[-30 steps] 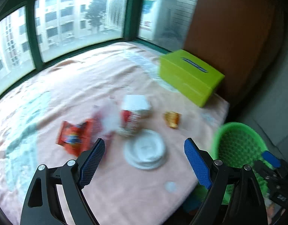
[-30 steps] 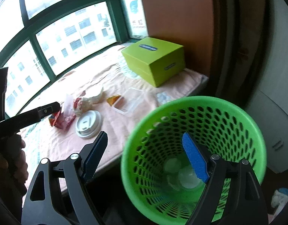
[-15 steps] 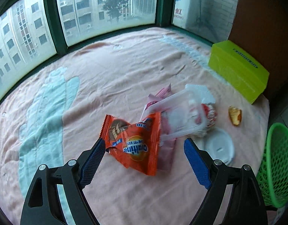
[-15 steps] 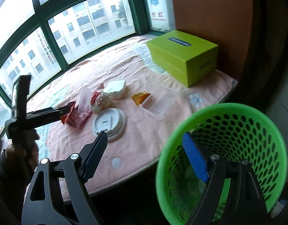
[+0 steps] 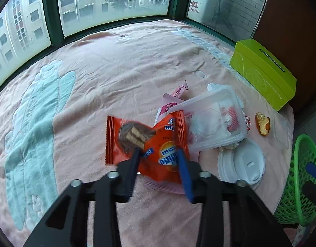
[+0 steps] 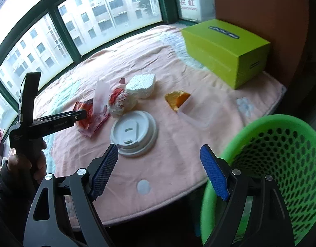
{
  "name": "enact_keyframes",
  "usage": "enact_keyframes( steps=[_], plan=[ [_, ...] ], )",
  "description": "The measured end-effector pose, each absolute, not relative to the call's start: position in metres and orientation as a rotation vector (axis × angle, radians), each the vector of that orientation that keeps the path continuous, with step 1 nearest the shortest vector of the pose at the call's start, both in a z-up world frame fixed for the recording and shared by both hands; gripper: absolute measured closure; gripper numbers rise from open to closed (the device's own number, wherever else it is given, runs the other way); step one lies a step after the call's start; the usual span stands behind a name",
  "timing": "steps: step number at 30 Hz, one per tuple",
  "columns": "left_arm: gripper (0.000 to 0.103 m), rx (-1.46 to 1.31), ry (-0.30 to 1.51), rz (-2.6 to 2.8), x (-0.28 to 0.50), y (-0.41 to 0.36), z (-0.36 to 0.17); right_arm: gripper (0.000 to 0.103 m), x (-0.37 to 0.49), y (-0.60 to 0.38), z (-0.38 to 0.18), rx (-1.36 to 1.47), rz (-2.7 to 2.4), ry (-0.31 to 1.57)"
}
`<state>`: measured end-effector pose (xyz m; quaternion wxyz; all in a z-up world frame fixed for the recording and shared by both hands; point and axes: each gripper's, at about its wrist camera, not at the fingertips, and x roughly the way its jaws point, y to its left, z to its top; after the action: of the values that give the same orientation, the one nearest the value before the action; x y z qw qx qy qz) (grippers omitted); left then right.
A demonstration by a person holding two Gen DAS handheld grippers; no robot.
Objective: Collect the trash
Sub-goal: 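Grasp the orange snack wrapper with the left tool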
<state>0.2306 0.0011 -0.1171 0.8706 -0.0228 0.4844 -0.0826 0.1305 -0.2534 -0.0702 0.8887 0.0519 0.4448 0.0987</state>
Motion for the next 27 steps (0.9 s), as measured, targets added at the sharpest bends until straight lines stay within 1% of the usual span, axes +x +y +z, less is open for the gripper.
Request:
enact_keyframes(
  steps=[2,4,5,7,13,27],
  plan=[
    [0.081,-0.051,1.016,-0.173,0.23,0.003,-0.119,0.021,0.134,-0.247,-0.074,0.099,0.22,0.933],
    [0.086,-0.052,1.011,-0.173,0.228,0.005,-0.118,0.016,0.139,-0.237,-0.077,0.082,0.237,0.935],
    [0.089,-0.053,1.009,-0.174,0.227,0.006,-0.118,0.015,0.14,-0.233,-0.079,0.074,0.242,0.934],
    [0.091,-0.06,1.005,-0.176,0.225,0.009,-0.116,0.015,0.144,-0.224,-0.082,0.062,0.266,0.937],
    [0.093,-0.094,0.98,-0.177,0.211,0.023,-0.105,0.012,0.156,-0.201,-0.096,0.018,0.299,0.947],
    [0.093,-0.146,0.916,-0.187,0.183,0.04,-0.072,0.01,0.194,-0.182,-0.129,-0.044,0.249,0.994]
  ],
)
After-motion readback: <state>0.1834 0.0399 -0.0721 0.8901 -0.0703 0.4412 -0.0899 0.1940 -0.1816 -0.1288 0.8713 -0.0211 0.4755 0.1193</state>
